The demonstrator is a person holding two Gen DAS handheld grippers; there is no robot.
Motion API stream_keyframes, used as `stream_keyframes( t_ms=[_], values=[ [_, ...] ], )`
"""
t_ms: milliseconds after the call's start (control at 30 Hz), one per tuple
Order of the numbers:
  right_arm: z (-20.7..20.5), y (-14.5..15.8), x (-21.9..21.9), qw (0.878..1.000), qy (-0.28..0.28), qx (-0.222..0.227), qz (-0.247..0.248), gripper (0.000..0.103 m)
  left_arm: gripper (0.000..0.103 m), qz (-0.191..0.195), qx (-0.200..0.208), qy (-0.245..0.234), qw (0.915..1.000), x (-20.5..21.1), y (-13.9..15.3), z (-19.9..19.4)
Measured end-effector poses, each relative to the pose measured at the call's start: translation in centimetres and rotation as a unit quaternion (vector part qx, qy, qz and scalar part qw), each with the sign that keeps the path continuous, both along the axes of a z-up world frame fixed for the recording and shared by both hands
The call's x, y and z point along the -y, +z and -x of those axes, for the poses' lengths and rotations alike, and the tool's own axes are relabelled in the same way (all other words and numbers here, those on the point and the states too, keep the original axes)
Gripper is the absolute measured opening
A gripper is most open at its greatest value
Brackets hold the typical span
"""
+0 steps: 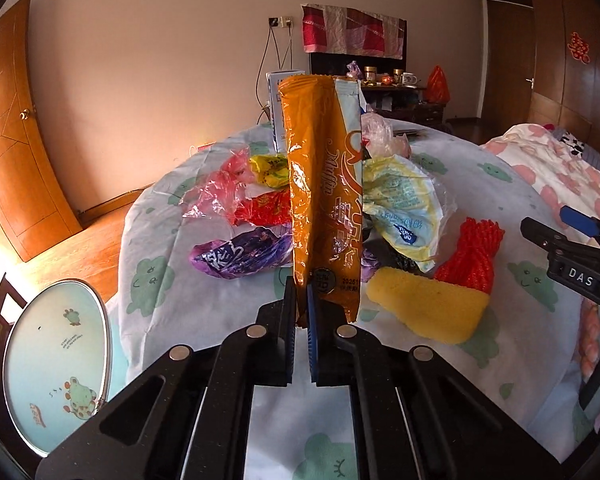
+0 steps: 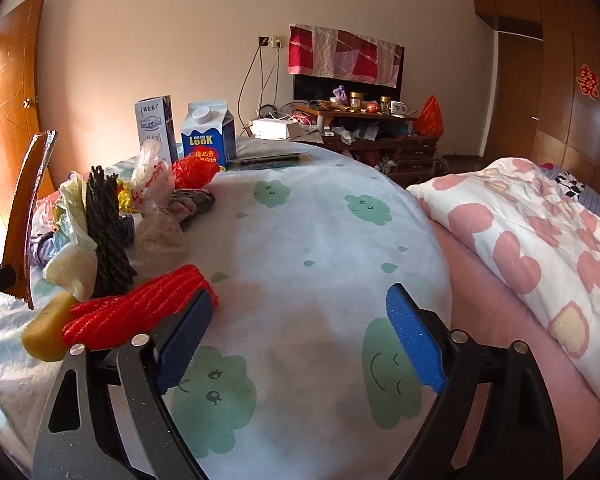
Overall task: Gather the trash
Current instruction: 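Grasp the orange snack wrapper with the left tool while the right tool grasps the yellow sponge, then carry the orange wrapper and yellow sponge over the light-blue bin with both tools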
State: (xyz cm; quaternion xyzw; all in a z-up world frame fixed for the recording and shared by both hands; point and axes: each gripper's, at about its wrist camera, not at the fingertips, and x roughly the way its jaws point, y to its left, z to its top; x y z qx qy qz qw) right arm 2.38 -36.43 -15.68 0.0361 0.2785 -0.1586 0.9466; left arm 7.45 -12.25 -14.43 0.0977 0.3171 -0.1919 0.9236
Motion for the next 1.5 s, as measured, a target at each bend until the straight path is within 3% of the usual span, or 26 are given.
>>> stream_keyframes(
  t_ms=[167, 333, 500, 600, 900, 1000, 1067, 1200, 1367, 1500],
  values=[
    [-0.8, 0.6, -1.1, 0.999, 0.033, -0.008, -0.018, 0.067, 0.004, 0.006, 0.001, 0.018, 0.9998, -2.3, 2.0, 1.1],
    [-1.2, 1.3, -3.0, 0.998, 0.058, -0.004, -0.011, 0.066, 0.004, -0.007, 0.004, 0.046, 0.9989, -5.5, 2.9, 1.7],
    [-0.9, 2.2, -4.9, 0.996, 0.085, 0.004, -0.012, 0.065, 0.004, -0.031, 0.005, 0.074, 0.9967, -8.6, 2.6, 3.1],
    [-0.6, 2.7, -6.8, 0.993, 0.116, 0.01, -0.02, 0.059, 0.005, -0.044, -0.001, 0.087, 0.9952, -10.3, 1.9, 4.6],
    [0.0, 1.4, -12.7, 0.977, 0.212, -0.016, -0.019, 0.045, 0.005, -0.02, -0.026, 0.14, 0.9896, -14.8, 0.9, 4.8],
    [-0.4, 0.4, -13.2, 0.975, 0.218, -0.033, -0.014, 0.029, 0.005, -0.015, -0.022, 0.14, 0.9898, -15.0, 1.2, 4.8],
    [-0.6, -0.1, -13.4, 0.973, 0.228, -0.04, -0.022, 0.026, 0.005, -0.014, -0.025, 0.143, 0.9893, -15.2, 1.2, 4.6],
    [0.2, 0.4, -14.2, 0.968, 0.251, -0.028, -0.012, 0.023, 0.005, -0.012, -0.023, 0.152, 0.988, -15.6, 1.6, 4.3],
    [1.6, 3.1, -15.8, 0.959, 0.282, 0.014, 0.0, 0.023, 0.005, -0.011, -0.017, 0.173, 0.9847, -16.8, 2.2, 3.8],
    [0.5, 4.8, -17.3, 0.952, 0.304, 0.028, -0.004, 0.023, 0.005, -0.013, -0.017, 0.202, 0.9792, -18.4, 2.6, 3.0]
  ],
)
